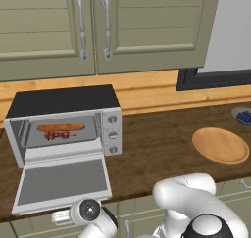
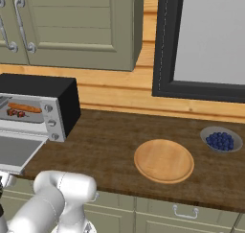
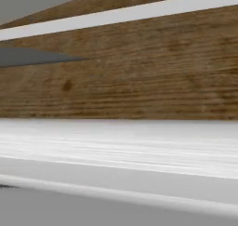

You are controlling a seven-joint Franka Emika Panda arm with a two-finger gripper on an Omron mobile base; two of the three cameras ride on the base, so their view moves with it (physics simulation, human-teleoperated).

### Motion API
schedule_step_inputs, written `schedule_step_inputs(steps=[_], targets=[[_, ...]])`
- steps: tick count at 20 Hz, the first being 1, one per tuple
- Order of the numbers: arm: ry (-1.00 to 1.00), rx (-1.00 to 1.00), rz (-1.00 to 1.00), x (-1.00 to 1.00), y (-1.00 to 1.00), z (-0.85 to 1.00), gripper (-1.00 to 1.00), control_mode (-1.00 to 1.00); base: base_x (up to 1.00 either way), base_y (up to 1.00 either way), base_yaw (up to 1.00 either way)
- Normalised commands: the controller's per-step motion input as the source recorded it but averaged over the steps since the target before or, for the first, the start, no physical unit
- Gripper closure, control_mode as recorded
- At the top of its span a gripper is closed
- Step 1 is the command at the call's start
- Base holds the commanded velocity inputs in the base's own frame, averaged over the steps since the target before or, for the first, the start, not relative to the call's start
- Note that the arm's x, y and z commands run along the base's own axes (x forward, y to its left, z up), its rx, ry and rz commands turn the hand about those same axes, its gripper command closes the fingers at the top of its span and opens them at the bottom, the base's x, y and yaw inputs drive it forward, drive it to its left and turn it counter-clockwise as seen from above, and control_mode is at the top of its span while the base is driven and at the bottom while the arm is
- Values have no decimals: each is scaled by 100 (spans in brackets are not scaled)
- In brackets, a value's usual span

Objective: Pick up the kebab skewer and baguette bread, and place them inside the toaster oven. Close the toaster oven door and start by setting the timer.

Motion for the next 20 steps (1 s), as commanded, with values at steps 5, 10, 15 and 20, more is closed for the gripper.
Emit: schedule_step_inputs(steps=[5,10,15,20], targets=[[-3,0,0,57,-16,40,-100,-100,0,0,0],[0,0,0,36,-13,54,-100,-100,0,0,0],[-7,-3,0,47,-14,53,-100,-100,0,0,0],[-6,-5,0,49,-9,64,-100,-100,0,0,0]])
